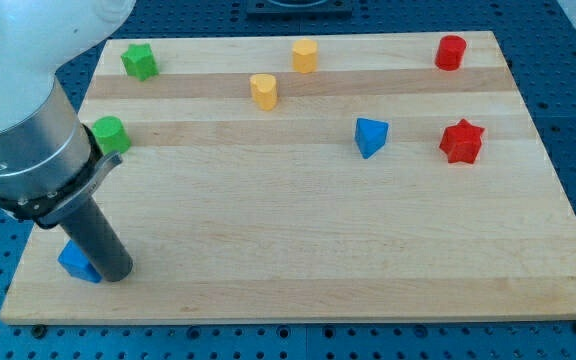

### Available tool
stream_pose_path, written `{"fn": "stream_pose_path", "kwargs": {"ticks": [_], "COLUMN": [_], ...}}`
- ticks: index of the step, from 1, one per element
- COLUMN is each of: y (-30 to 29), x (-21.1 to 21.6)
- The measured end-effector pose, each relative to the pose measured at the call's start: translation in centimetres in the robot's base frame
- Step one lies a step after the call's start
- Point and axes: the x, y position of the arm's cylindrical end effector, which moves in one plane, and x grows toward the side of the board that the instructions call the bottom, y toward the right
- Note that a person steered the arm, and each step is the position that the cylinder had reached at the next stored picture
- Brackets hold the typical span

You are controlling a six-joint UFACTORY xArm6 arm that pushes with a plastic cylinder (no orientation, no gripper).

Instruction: Move your arm to the centre of the board

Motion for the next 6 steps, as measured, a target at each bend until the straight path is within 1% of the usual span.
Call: {"fn": "stream_pose_path", "kwargs": {"ticks": [2,3,4,5,6], "y": [-0.2,1.0,4.2,7.2,9.9], "x": [0.0,0.0,-0.1,-1.7,-4.8]}}
